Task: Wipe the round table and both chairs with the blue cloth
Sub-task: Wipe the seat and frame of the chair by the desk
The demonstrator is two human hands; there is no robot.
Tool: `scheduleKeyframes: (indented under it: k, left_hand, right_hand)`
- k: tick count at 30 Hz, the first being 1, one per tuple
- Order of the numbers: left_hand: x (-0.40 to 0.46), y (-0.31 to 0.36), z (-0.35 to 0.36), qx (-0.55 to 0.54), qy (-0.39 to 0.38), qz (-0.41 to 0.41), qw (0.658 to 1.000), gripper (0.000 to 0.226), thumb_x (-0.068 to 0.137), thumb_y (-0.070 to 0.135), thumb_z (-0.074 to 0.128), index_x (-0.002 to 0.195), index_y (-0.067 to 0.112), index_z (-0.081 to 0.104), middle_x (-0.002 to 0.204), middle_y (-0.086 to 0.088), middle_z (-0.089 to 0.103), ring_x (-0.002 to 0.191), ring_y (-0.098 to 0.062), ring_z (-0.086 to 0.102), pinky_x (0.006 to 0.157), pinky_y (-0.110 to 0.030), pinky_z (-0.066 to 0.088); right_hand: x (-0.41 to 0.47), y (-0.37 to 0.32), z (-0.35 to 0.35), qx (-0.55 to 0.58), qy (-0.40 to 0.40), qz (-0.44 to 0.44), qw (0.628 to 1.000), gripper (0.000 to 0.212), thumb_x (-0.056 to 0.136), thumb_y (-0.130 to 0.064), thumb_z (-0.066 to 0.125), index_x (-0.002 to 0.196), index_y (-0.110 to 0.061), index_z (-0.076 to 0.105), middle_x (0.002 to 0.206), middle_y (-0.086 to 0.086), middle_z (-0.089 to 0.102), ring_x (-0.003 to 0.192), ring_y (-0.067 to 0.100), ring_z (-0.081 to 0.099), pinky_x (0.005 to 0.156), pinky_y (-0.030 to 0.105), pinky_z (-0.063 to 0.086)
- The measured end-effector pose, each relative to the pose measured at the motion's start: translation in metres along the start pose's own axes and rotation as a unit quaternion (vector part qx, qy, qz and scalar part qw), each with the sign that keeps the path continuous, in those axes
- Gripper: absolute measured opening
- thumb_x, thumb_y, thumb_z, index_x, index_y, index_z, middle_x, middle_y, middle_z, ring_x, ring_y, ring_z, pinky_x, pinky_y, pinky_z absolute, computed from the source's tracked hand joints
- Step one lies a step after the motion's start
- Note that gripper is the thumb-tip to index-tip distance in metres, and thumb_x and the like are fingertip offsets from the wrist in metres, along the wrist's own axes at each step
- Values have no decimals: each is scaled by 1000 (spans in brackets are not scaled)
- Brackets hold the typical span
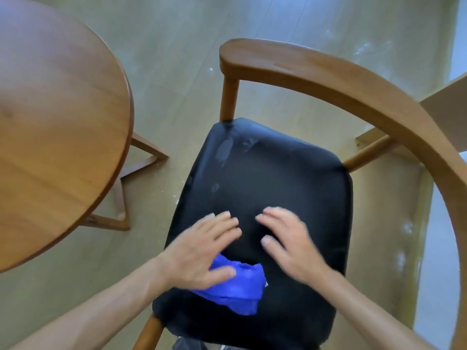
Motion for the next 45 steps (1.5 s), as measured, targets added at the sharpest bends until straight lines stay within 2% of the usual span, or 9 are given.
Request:
scheduleKeyframes:
  k: [4,9,13,18,22,29,37,42,45]
  left_hand:
    - [-26,34,56,168,-171,96,966,95,58,72,61,141,32,40,140,-11,52,123,-32,56,97,-50,48]
    - [-9,29,63,204,-23,125,971,67,70,14,56,133,31,44,104,-8,63,75,-27,56,69,-36,52]
    - [34,-4,26,190,120,13,974,68,65,13,68,129,24,49,90,-12,64,62,-28,53,54,-35,47]
    - [134,-99,-55,177,172,-213,945,66,82,19,61,145,24,42,120,-23,53,98,-39,54,77,-48,46]
    - [186,-147,-81,109,170,-247,948,65,87,25,53,148,33,33,128,-16,43,111,-35,47,88,-47,44]
    - [66,-90,-33,27,163,-152,975,63,67,16,77,127,20,62,108,-19,58,87,-37,59,69,-41,55]
    - [-103,-13,58,41,-107,60,992,49,73,30,66,119,42,52,104,-1,56,79,-17,53,69,-23,49]
    - [-54,-40,19,27,61,13,998,40,76,27,62,116,23,57,101,-17,58,76,-32,61,66,-33,54]
    - [12,-109,-30,7,196,-204,959,51,77,14,65,128,15,60,110,-24,52,89,-39,58,73,-45,55]
  right_hand:
    - [5,52,-10,-149,82,87,982,50,91,-37,40,132,-15,57,145,14,45,134,35,41,106,54,35]
    - [0,70,35,-199,66,83,974,53,92,-38,40,142,-22,46,155,9,29,145,29,23,115,54,20]
    - [-1,75,42,-224,91,74,968,55,92,-37,40,144,-22,42,157,9,26,146,29,20,115,55,19]
    - [-2,79,46,-225,131,61,964,56,90,-37,41,144,-23,41,157,8,25,146,29,20,115,55,20]
    - [0,83,47,-219,154,46,962,57,89,-38,42,144,-24,39,157,8,25,146,29,20,115,55,19]
    - [0,80,43,-230,149,55,960,56,88,-38,40,141,-21,45,155,11,30,144,31,25,114,56,21]
    - [0,78,44,-234,149,62,959,55,90,-38,38,142,-21,43,155,10,28,144,30,23,115,54,18]
    - [0,77,45,-234,157,59,958,55,91,-37,38,143,-20,42,156,10,28,144,30,23,115,55,19]
    - [0,78,46,-240,157,52,957,54,91,-36,39,143,-20,42,156,10,28,145,30,22,116,55,18]
Point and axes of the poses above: each hand's wrist, its own x-axis towards the middle knuckle, its own z-axis out of the palm, y = z × x, the point moved 6 cm from there along x, towards the middle knuckle
